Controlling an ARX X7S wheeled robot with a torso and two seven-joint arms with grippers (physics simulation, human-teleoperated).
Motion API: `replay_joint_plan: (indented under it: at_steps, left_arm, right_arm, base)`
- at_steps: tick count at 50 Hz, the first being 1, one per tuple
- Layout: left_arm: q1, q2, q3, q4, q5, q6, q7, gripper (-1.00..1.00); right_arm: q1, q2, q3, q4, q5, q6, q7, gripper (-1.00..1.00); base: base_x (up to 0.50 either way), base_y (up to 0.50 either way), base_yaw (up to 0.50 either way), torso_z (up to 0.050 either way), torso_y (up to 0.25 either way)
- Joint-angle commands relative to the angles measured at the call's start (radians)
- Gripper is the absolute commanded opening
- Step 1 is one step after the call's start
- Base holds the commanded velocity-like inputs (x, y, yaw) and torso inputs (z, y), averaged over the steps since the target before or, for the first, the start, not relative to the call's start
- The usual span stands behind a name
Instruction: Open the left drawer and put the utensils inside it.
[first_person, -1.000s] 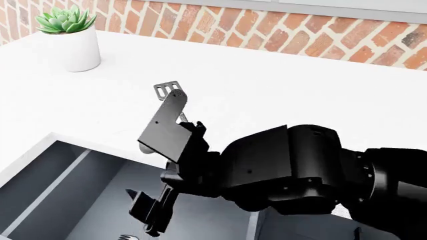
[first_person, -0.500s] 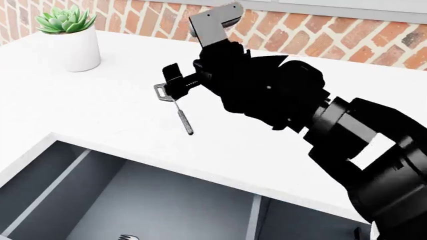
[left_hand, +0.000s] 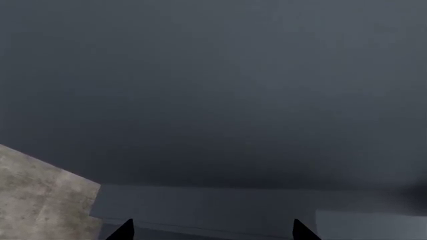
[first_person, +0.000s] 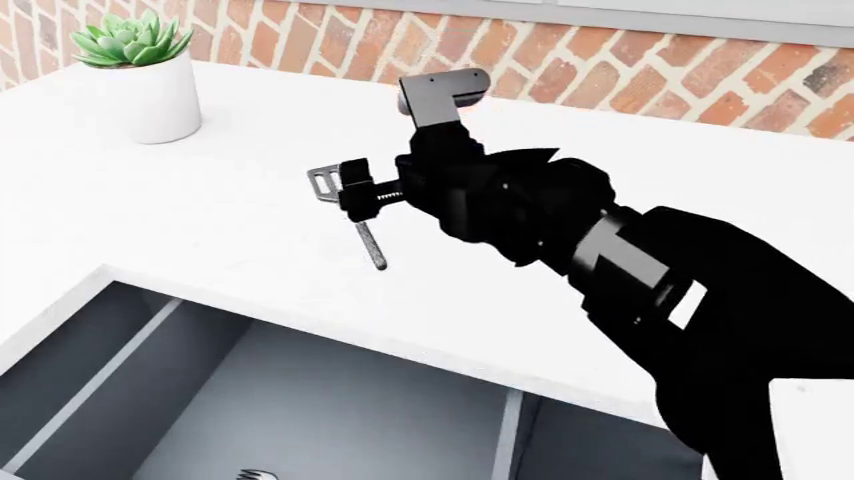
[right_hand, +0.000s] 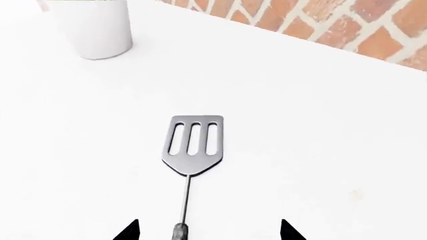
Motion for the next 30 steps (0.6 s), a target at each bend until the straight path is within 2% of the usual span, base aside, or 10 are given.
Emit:
replay_joint_plan:
  at_steps: [1,19,23,30]
  left_arm:
    - [-0.001,0.002,0.003,0.0,0.001,0.003,0.0,1.0]
    - [0.0,0.001,0.001,0.0,-0.003,0.008,0.011,1.0]
    - [-0.002,0.004,0.007,0.0,0.001,0.016,0.012,1.0]
    - [-0.001,0.005,0.01,0.0,0.0,0.016,0.013,1.0]
  right_arm:
    - [-0.052,-0.011,-0.029,0.01,0.021,0.012,-0.05,1.0]
    - [-0.1,-0.011,-0.022,-0.001,-0.065,0.028,-0.075,1.0]
    - [-0.103,-0.011,-0.019,-0.035,-0.137,0.035,-0.1,1.0]
    - [-0.061,-0.011,-0.011,-0.056,-0.113,0.035,-0.059,1.0]
  base:
    - [0.0,0.0,0.0,0.0,0.0]
    - [0.0,0.0,0.0,0.0,0.0]
    - [0.0,0.0,0.0,0.0,0.0]
    - [0.0,0.0,0.0,0.0,0.0]
